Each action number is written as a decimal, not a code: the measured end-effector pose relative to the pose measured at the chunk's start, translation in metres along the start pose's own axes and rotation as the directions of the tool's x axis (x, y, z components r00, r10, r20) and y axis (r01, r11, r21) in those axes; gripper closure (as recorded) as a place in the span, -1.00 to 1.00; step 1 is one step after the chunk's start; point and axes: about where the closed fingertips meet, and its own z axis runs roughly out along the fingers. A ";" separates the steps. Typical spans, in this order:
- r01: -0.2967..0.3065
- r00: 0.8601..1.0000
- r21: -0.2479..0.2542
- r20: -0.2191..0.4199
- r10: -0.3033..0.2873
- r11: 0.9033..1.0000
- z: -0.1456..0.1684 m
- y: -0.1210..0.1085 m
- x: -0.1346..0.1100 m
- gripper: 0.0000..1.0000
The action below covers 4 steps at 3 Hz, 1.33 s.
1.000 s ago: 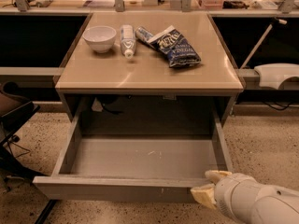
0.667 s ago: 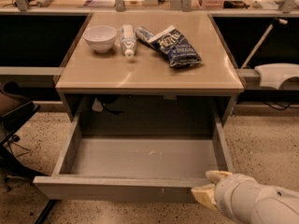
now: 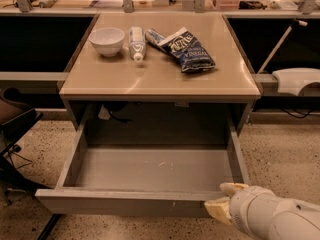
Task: Open top drawer
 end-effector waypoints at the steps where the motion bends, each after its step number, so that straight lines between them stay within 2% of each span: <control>1: 0.000 1.000 0.000 0.000 0.000 1.000 0.000 0.000 0.000 0.16; 3: 0.000 1.000 0.000 0.000 0.000 1.000 0.000 0.000 0.000 -0.77; 4: 0.000 1.000 0.000 0.000 0.000 1.000 0.000 0.000 0.000 -1.00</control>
Offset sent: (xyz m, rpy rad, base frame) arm 0.0000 0.0000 0.0000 0.0000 0.0000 0.0000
